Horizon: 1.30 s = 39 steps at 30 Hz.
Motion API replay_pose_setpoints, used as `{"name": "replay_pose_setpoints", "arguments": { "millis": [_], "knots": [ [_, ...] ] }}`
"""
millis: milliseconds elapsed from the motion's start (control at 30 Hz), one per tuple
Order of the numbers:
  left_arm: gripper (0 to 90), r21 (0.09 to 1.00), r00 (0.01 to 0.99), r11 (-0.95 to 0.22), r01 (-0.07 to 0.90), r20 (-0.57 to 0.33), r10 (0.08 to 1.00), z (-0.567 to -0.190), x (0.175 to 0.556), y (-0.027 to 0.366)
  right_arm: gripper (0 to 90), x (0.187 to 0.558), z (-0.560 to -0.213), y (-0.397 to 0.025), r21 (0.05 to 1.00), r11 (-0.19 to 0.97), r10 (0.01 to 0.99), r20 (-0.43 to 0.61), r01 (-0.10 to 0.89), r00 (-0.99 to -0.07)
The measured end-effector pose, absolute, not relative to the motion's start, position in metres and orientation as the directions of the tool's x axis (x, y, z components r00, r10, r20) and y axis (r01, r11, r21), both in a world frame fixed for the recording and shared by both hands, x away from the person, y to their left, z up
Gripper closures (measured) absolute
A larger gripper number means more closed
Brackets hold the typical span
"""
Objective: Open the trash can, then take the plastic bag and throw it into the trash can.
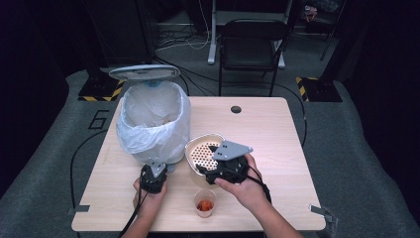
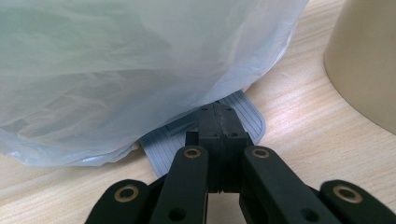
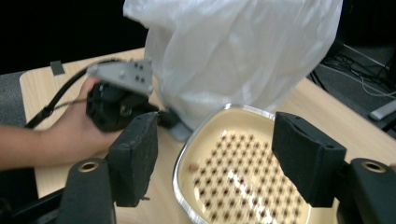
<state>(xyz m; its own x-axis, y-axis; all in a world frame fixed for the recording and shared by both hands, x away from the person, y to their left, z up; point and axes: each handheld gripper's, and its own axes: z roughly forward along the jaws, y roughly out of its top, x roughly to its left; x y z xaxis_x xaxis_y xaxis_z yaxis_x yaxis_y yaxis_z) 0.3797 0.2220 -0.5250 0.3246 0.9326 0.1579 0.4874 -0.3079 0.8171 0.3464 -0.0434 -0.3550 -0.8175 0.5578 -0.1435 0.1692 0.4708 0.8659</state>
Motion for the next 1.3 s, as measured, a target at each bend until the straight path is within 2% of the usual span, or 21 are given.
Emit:
{"name": "replay_pose_setpoints", "arguments": {
  "millis": [167, 200, 333, 367, 467, 733, 1167, 1200, 1233, 1300],
  "knots": [
    [90.0, 0.818, 0.325, -0.306, 0.487, 0.155, 0.933, -0.525, 0.38, 0.222, 21.3, 0.336, -0.379, -0.057, 0.864, 0.465, 0.56, -0.119, 0.192, -0.82],
    [90.0, 0.823, 0.323, -0.28, 0.494, 0.125, 0.938, -0.526, 0.379, 0.221, 21.3, 0.335, -0.384, -0.06, 0.862, 0.467, 0.56, -0.115, 0.198, -0.82],
    [90.0, 0.827, 0.318, -0.262, 0.498, 0.107, 0.942, -0.527, 0.379, 0.22, 20.4, 0.332, -0.4, -0.064, 0.856, 0.455, 0.565, -0.065, 0.244, -0.823],
    [90.0, 0.835, 0.298, -0.225, 0.501, 0.077, 0.951, -0.528, 0.379, 0.217, 20.3, 0.331, -0.403, -0.065, 0.857, 0.452, 0.564, -0.06, 0.247, -0.824],
    [90.0, 0.838, 0.29, -0.207, 0.505, 0.062, 0.955, -0.529, 0.379, 0.217, 20.3, 0.327, -0.41, -0.066, 0.864, 0.436, 0.551, -0.035, 0.251, -0.834],
    [90.0, 0.837, 0.292, -0.216, 0.503, 0.07, 0.954, -0.528, 0.379, 0.217, 15.3, 0.318, -0.423, -0.065, 0.867, 0.42, 0.532, 0.004, 0.268, -0.847],
    [90.0, 0.837, 0.292, -0.217, 0.502, 0.072, 0.954, -0.528, 0.379, 0.217, 11.2, 0.305, -0.448, -0.049, 0.836, 0.479, 0.464, 0.017, 0.267, -0.886],
    [90.0, 0.835, 0.297, -0.226, 0.503, 0.078, 0.952, -0.528, 0.379, 0.218, 10.8, 0.305, -0.451, -0.047, 0.831, 0.484, 0.462, 0.021, 0.272, -0.886],
    [90.0, 0.831, 0.317, -0.275, 0.485, 0.126, 0.94, -0.527, 0.38, 0.221, 10.7, 0.305, -0.453, -0.046, 0.827, 0.491, 0.458, 0.023, 0.274, -0.889],
    [90.0, 0.831, 0.318, -0.272, 0.485, 0.123, 0.94, -0.527, 0.38, 0.221, 10.7, 0.304, -0.457, -0.044, 0.822, 0.499, 0.458, 0.017, 0.272, -0.889]
  ]
}}
